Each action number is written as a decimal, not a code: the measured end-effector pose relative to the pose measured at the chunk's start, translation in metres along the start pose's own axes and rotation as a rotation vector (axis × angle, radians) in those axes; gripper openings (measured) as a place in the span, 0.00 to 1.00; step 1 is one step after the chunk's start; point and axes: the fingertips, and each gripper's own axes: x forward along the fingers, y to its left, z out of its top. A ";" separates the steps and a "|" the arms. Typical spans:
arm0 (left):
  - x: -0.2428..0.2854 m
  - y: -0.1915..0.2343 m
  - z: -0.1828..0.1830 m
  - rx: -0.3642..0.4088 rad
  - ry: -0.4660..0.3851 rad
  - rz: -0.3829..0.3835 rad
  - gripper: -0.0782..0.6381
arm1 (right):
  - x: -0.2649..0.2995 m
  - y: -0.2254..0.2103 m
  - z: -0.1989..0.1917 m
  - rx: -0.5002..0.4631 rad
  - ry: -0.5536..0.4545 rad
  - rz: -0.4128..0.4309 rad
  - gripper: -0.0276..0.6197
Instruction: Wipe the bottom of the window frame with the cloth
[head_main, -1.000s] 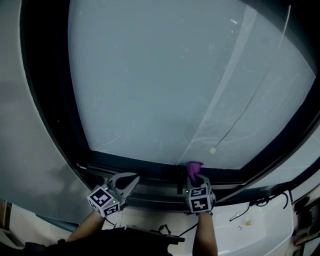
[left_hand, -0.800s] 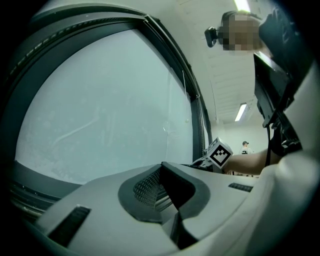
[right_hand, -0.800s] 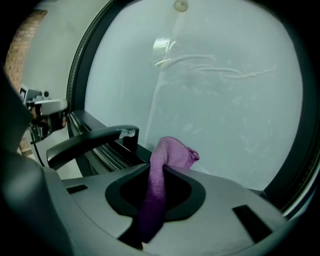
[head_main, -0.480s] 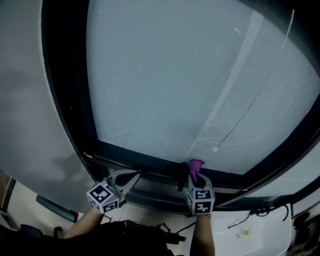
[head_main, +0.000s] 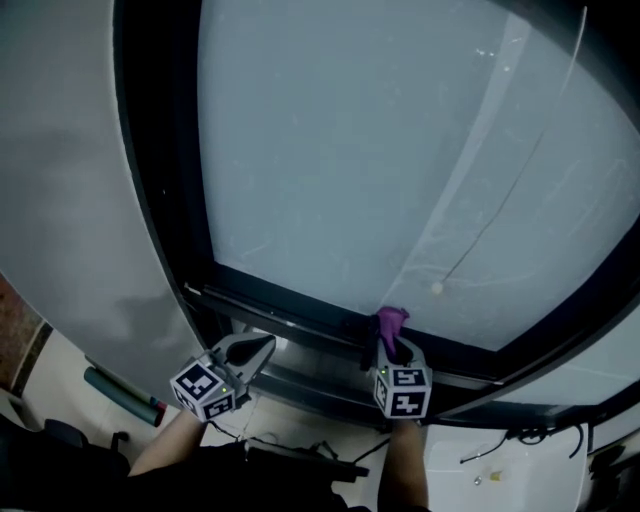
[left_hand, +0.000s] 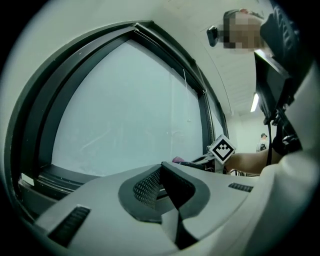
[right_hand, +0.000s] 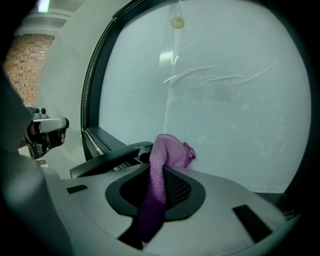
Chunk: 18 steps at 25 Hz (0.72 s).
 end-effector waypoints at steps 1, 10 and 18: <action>-0.003 -0.002 -0.002 0.001 0.003 0.008 0.11 | 0.000 0.000 -0.001 0.014 -0.005 0.009 0.16; -0.029 -0.006 -0.006 0.021 -0.026 0.132 0.11 | -0.001 0.021 -0.020 0.051 -0.027 0.114 0.16; -0.039 -0.010 -0.004 -0.014 -0.056 0.146 0.11 | -0.004 0.025 -0.021 0.033 -0.094 0.043 0.16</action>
